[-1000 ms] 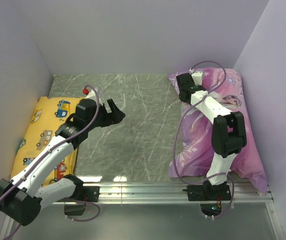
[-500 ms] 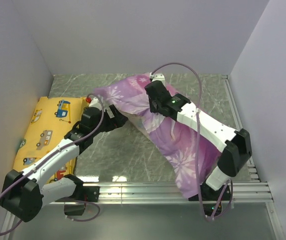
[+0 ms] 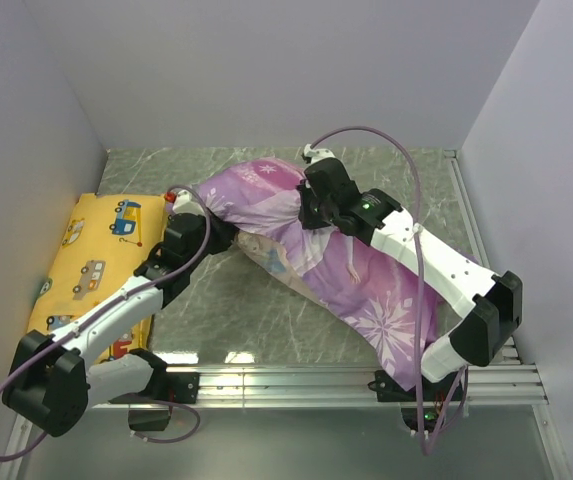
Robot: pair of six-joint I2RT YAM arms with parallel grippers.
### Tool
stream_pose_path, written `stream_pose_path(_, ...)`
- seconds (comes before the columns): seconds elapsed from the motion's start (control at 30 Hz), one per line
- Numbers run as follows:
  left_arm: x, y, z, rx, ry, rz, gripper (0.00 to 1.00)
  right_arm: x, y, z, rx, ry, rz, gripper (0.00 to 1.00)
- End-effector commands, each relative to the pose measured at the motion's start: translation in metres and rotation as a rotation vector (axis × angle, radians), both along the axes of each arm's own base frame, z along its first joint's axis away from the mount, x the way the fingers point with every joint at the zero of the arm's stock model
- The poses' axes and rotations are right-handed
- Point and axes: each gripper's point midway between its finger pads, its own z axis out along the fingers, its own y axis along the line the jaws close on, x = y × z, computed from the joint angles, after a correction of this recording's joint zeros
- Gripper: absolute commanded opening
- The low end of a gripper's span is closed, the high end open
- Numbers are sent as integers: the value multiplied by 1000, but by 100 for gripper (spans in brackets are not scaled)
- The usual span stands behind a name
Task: Remove the pillowcase from the pillow
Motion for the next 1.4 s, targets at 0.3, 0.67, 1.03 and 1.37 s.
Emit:
stream_pose_path(0.3, -59, 4, 97, -27, -260, -69, 1, -17, -17, 132, 154, -244, 17, 0)
stream_pose_path(0.67, -78, -30, 221, -12, -252, -156, 1, 139, -21, 21, -62, -54, -160, 0)
stream_pose_path(1.03, 60, 4, 148, 116, -35, 129, 0, 110, 43, -178, -111, 304, 128, 1)
stream_pose_path(1.37, 158, 55, 33, 209, 232, 294, 0, 99, 52, -94, -35, 216, 195, 17)
